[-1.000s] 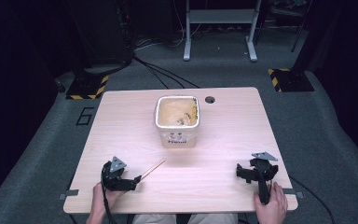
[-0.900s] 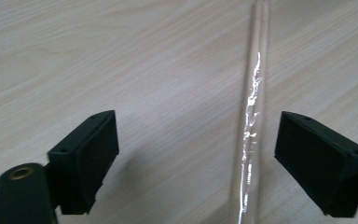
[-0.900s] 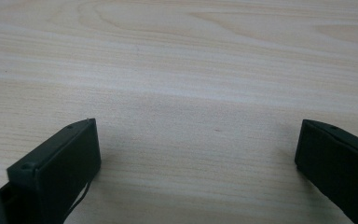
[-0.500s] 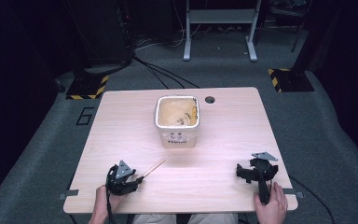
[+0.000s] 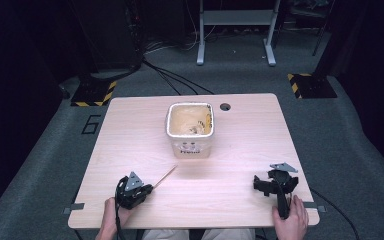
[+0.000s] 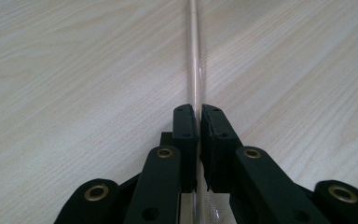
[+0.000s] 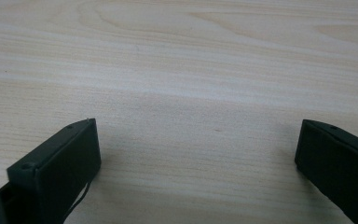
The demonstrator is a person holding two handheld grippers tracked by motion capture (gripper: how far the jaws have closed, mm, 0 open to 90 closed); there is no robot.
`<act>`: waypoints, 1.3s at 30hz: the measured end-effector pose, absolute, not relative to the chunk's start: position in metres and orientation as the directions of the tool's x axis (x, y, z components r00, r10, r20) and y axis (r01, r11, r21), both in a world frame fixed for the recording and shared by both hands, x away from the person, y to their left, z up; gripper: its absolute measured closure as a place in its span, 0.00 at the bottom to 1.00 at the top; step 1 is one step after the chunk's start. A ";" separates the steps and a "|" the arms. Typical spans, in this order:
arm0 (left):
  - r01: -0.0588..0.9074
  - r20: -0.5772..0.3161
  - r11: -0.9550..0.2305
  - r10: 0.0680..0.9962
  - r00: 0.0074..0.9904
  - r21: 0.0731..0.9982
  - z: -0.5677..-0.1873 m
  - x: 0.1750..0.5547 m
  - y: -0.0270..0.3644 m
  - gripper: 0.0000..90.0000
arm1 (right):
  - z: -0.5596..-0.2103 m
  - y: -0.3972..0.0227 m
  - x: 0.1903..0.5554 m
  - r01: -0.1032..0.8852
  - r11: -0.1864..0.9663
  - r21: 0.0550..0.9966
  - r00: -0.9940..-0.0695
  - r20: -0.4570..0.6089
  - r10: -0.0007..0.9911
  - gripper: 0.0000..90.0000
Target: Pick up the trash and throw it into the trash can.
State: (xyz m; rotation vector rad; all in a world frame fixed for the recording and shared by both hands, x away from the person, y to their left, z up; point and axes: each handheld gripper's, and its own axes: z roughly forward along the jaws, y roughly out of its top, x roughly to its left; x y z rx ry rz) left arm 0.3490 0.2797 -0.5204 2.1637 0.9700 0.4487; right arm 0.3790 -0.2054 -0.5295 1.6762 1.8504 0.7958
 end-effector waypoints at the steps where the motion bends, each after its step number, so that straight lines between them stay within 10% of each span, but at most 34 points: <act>1: 0.505 0.024 -0.460 0.757 0.653 0.730 -0.521 0.349 0.279 0.94 | -0.529 -0.205 0.379 0.692 0.064 0.719 -0.103 0.011 0.995 0.00; 39: 0.589 -0.061 -0.297 0.858 0.509 0.751 -0.509 0.369 0.301 0.94 | -0.529 -0.205 0.379 0.693 0.063 0.719 -0.103 0.012 0.995 0.00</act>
